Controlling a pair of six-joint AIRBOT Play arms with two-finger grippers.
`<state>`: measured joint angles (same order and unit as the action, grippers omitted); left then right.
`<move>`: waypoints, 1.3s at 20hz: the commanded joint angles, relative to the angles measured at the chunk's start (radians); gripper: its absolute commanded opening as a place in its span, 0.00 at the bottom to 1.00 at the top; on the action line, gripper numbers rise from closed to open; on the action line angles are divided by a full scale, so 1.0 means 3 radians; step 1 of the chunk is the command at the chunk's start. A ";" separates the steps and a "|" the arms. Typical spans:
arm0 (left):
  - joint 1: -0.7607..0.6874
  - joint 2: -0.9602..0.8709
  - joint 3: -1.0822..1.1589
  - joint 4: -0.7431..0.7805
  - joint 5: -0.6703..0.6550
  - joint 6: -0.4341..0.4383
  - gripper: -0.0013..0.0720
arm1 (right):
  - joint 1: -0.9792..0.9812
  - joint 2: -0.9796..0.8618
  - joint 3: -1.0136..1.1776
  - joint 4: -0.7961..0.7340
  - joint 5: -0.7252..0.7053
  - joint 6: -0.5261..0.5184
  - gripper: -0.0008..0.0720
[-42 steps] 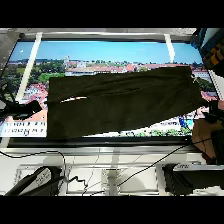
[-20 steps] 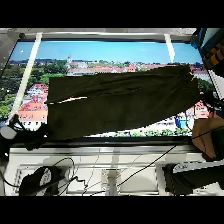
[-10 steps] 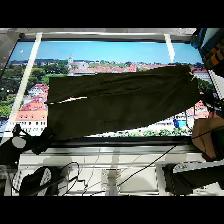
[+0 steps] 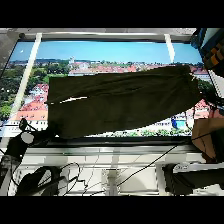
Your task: Fold the clothes and pants, and hang the long-sleeved shirts on hangers.
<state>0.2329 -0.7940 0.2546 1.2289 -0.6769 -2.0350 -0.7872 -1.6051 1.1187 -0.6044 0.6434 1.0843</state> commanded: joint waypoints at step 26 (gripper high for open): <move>0.0526 -0.1280 0.2444 0.0928 0.0264 0.0347 0.04 | 0.0228 0.1623 -0.0211 -0.2068 0.1002 0.1946 0.06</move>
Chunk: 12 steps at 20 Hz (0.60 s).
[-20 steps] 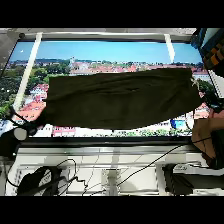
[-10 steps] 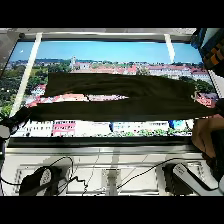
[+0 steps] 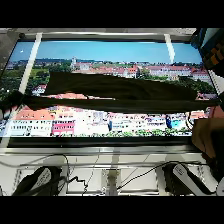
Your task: Fold the clothes and pants, and hang the long-sleeved shirts on hangers.
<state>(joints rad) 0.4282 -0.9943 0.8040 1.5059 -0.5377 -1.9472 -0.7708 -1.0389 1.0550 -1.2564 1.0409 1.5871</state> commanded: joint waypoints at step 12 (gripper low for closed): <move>-0.0706 -0.1970 0.2022 0.0001 0.0112 -0.0397 0.04 | 0.0896 -0.1639 0.0688 0.0362 -0.1724 0.1678 0.06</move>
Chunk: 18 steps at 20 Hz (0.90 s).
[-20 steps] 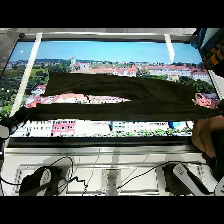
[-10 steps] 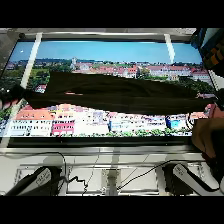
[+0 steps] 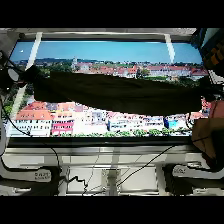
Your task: Fold the clothes and pants, and hang the long-sleeved shirts on hangers.
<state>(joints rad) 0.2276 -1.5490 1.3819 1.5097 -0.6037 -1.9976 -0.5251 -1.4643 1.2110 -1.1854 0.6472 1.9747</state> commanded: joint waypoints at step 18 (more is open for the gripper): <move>-0.0261 -0.0621 0.0112 -0.0008 0.1493 -0.0947 0.05 | 0.0292 -0.0763 0.0511 0.0655 -0.1497 0.0734 0.06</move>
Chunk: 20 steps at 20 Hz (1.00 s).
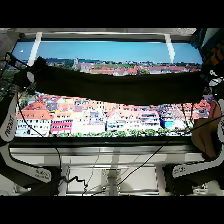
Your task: Fold the clothes and pants, and hang the long-sleeved shirts on hangers.
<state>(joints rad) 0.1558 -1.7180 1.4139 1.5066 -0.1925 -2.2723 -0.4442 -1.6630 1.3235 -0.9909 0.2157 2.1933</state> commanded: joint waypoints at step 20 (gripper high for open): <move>0.0179 0.0992 -0.0235 0.0732 -0.3017 0.1503 0.79 | 0.0047 0.0126 0.0436 -0.0763 0.0954 -0.1297 0.93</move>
<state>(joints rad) 0.1879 -1.4639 1.3853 1.6268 -0.7456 -1.9358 -0.4305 -1.6394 1.4532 -1.1683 0.4419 1.8492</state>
